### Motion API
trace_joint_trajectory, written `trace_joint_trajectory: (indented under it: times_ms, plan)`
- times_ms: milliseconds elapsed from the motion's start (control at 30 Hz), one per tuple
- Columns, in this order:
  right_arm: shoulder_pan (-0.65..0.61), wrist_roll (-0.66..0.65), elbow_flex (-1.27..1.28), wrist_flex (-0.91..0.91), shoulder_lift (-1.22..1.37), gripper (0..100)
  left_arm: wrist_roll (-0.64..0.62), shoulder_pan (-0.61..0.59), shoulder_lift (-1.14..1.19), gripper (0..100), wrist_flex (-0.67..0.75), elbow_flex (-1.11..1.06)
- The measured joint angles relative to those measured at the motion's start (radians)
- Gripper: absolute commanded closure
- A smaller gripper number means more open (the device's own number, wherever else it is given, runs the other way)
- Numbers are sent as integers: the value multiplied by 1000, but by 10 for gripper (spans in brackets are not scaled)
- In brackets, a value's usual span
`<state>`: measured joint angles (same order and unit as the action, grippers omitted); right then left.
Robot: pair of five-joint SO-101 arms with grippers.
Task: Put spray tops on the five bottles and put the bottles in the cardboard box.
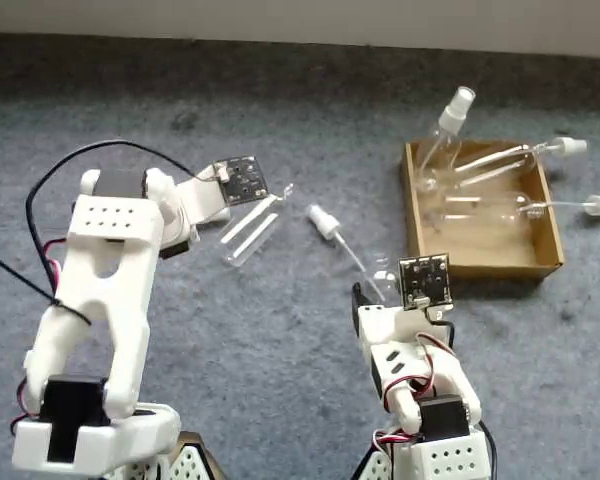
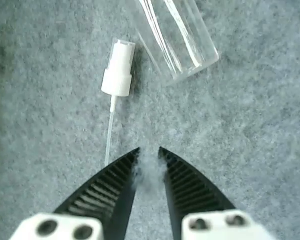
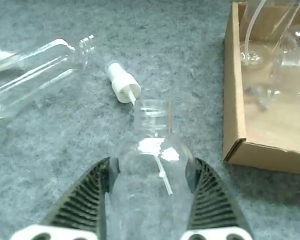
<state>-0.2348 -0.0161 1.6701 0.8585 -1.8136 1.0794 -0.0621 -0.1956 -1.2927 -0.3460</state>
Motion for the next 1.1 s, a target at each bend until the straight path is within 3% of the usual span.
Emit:
trace_joint_trajectory:
  times_ms: [167, 333, 800, 967, 1100]
  plan:
    - [0, 0, 0, 0, 0, 964, 3, 32, 186, 979, 9, 163]
    - [0, 0, 0, 0, 0, 964, 25, 26, 433, 866, 12, 339]
    - [0, 0, 0, 0, 0, 964, 106, 26, 832, 869, 20, 706]
    - [0, 0, 0, 0, 0, 964, 110, 28, 907, 972, 14, 761]
    - [0, 0, 0, 0, 0, 964, 110, 31, 910, 966, 8, 772]
